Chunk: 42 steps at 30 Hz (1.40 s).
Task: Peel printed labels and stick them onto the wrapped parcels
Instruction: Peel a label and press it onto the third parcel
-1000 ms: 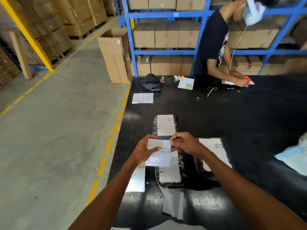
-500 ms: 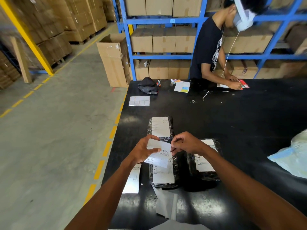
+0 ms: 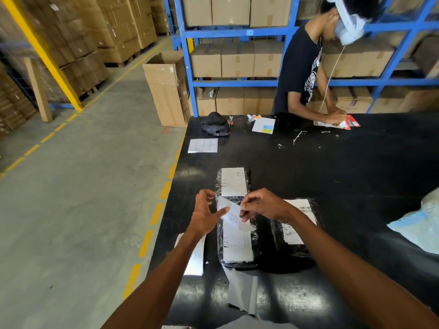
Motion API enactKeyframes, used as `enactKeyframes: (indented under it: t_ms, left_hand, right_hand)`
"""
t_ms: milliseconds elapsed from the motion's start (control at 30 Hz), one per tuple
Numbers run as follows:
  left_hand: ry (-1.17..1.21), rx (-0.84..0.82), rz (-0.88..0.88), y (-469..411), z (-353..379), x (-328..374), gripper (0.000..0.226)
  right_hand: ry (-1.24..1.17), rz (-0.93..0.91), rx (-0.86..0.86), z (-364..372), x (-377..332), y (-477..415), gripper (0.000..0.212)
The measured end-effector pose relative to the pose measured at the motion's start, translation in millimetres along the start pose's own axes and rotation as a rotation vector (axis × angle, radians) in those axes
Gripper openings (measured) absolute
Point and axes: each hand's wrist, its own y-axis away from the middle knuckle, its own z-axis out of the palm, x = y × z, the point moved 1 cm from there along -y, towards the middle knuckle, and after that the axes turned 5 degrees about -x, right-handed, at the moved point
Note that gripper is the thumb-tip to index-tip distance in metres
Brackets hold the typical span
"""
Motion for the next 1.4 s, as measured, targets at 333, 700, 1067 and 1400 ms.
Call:
enactKeyframes:
  t_ms: [333,700,1067,1400]
  left_hand:
    - [0.269,-0.297,0.004,11,17,28,0.026]
    - [0.178,-0.364,0.096,0,10,29,0.026]
    - [-0.191,-0.495,0.209,-18,5,41,0.024]
    - [0.383,-0.312,-0.198,-20,10,42,0.029]
  right_hand:
    - [0.045,-0.074,0.087,12,1,-4,0.014]
    - [0.017,-0.056,0.098,10,8,-2,0.013]
    - [0.023,-0.043,0.087,5,10,-2,0.017]
    - [-0.05,-0.073,0.351,-1,7,-10,0.011]
